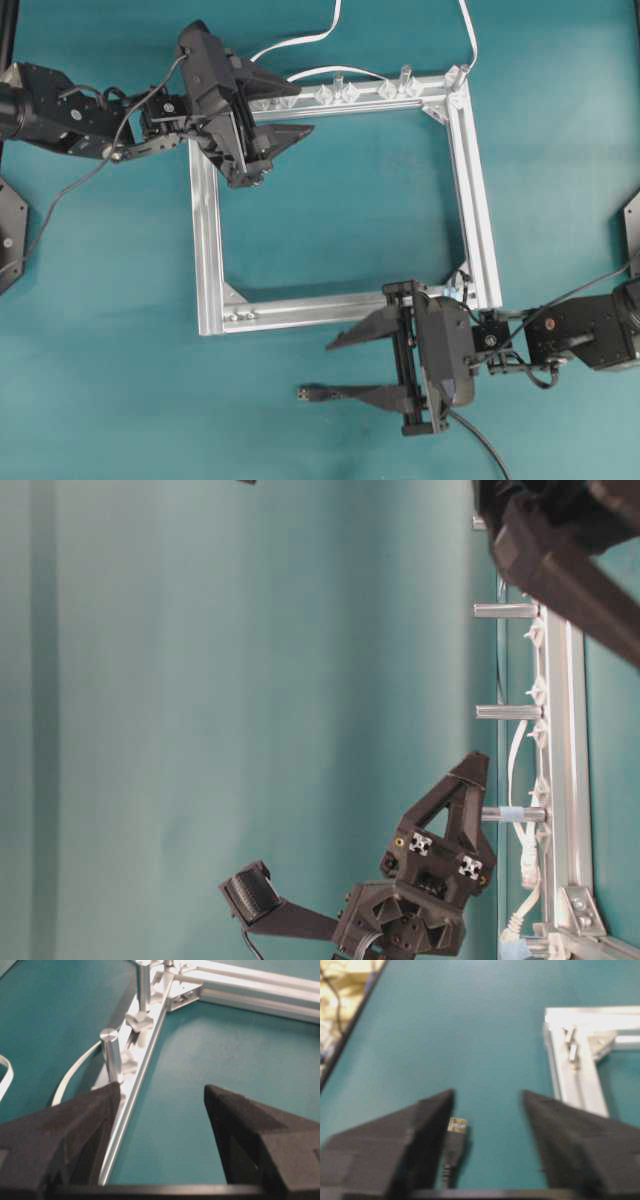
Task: Insert the wire through the string loop located on the right side.
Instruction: 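Lower the open right gripper over the black USB cable plug, then close the right gripper on the cable just behind the USB plug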
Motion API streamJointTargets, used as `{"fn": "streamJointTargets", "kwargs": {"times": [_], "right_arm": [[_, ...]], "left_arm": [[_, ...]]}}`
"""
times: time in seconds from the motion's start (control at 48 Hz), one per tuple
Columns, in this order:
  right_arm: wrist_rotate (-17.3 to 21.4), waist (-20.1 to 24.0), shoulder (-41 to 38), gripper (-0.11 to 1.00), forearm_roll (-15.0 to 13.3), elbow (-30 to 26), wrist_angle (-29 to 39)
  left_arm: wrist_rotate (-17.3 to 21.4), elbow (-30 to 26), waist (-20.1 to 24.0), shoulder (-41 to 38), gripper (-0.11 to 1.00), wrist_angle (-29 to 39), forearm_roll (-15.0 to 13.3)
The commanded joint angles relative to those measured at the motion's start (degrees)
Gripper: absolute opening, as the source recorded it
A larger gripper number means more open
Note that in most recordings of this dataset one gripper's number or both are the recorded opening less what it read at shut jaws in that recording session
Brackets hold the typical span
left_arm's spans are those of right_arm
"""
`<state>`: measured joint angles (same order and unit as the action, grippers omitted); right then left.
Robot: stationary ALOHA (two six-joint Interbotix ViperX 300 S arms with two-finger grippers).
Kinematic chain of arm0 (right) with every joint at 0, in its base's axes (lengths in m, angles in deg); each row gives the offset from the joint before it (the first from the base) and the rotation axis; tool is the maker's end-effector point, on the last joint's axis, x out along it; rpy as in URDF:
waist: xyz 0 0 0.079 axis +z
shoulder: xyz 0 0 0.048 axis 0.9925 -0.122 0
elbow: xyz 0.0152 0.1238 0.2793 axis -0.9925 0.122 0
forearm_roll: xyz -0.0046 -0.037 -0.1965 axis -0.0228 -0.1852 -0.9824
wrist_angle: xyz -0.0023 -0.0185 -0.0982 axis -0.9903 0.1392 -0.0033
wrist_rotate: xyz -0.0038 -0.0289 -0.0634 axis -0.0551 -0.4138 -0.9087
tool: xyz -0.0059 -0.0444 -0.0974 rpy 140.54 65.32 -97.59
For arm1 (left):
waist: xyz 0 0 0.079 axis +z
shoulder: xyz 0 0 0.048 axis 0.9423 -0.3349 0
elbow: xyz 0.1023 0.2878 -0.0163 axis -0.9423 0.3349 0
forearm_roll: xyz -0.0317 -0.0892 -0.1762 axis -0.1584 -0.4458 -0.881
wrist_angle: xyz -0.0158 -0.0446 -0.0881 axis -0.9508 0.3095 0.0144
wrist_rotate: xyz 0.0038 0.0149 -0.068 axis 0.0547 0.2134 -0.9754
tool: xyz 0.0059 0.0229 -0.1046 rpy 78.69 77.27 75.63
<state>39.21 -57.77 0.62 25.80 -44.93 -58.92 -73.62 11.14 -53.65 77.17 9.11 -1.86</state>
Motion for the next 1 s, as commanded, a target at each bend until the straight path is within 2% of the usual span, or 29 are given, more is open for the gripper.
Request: {"fn": "streamJointTargets", "kwargs": {"times": [0.0,0.146,0.208,0.271,0.375,0.979], "right_arm": [[-1.23,1.93,0.44,0.71,4.39,-1.23,-0.97],[-6.5,4.31,-0.53,0.7,13.89,-1.49,-1.32],[-9.05,4.92,-0.62,0.71,16.7,-1.76,-1.32],[-11.43,5.27,-0.53,0.71,18.19,-1.93,-1.32],[-13.18,5.63,-0.62,0.71,18.37,-2.29,-1.32],[-13.18,6.42,-9.84,0.71,18.28,-8.17,-0.44]], "left_arm": [[0.7,-0.35,0.18,1.67,0.71,-0.18,0.26],[0.7,-0.35,0.18,1.58,0.71,-0.18,0.18],[0.7,-0.26,0.18,1.58,0.71,-0.18,0.26],[0.7,-0.35,0.18,1.67,0.71,-0.18,0.18],[0.7,-0.26,0.18,1.67,0.71,-0.18,0.18],[0.62,-0.26,0.09,1.67,0.71,-0.18,0.18]]}}
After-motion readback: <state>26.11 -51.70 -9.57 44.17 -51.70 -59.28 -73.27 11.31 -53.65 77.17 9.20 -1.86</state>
